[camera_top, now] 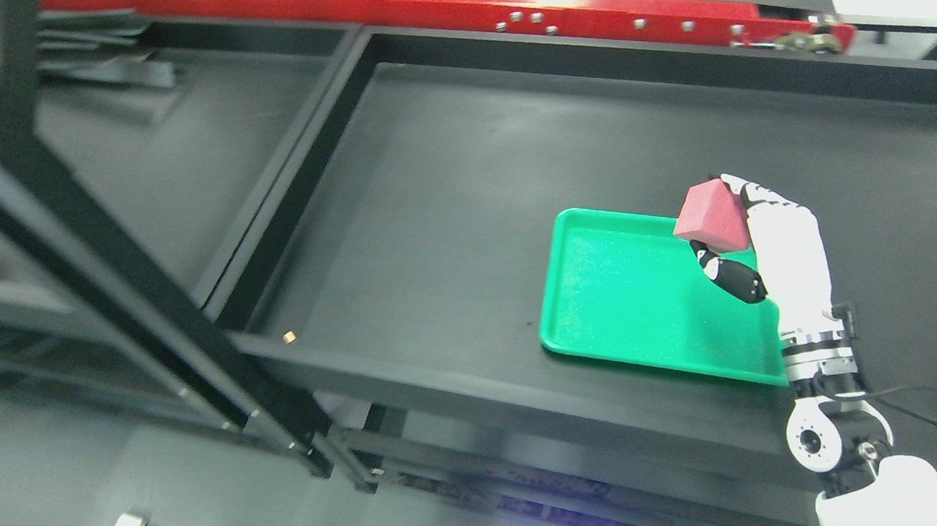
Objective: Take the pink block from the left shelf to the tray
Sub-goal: 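Turn and drive toward the white table holding the pink block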
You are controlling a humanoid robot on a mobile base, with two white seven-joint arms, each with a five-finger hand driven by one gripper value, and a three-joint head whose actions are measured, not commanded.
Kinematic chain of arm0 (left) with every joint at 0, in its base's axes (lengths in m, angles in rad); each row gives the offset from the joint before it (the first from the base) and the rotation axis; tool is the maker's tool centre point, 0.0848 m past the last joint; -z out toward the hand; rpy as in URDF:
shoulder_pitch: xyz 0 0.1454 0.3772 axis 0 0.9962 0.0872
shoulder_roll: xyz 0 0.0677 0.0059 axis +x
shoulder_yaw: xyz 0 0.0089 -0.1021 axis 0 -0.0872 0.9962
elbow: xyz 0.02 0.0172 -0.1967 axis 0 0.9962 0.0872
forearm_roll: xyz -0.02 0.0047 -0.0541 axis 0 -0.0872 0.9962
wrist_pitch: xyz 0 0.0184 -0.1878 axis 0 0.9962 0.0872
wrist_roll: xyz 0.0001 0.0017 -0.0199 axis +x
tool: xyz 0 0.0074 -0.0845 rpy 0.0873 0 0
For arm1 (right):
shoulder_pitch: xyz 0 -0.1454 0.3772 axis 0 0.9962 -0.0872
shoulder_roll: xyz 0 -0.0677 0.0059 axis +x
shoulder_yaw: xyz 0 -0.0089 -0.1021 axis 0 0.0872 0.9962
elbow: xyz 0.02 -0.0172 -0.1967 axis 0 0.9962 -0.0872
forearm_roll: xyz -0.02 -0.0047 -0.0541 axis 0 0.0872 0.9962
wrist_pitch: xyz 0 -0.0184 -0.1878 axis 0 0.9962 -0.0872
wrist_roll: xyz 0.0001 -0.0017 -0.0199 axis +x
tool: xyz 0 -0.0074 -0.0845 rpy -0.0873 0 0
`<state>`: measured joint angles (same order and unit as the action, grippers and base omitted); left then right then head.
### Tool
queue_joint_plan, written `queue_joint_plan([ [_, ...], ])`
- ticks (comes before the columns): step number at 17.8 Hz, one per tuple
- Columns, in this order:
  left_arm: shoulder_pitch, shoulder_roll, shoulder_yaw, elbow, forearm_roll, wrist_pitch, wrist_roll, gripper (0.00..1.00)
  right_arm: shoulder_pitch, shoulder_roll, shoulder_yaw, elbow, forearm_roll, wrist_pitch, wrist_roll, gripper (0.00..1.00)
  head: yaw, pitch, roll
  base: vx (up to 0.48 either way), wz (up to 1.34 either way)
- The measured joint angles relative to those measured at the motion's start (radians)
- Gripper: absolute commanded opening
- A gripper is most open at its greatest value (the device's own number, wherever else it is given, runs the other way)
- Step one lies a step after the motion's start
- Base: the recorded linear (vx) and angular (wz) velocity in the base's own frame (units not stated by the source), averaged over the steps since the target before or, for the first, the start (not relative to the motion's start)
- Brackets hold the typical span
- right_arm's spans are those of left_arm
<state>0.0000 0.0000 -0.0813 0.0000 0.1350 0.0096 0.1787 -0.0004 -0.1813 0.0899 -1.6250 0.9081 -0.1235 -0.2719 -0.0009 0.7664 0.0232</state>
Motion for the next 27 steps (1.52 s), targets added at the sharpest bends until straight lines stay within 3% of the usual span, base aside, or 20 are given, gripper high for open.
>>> queue_joint_plan([
  [27,0.000,0.000,0.000,0.000,0.000,0.000,0.000,1.00,0.041,0.083,-0.062,-0.010,-0.026,-0.034,-0.012,0.03,0.0000,0.000,0.000,-0.174,0.73],
])
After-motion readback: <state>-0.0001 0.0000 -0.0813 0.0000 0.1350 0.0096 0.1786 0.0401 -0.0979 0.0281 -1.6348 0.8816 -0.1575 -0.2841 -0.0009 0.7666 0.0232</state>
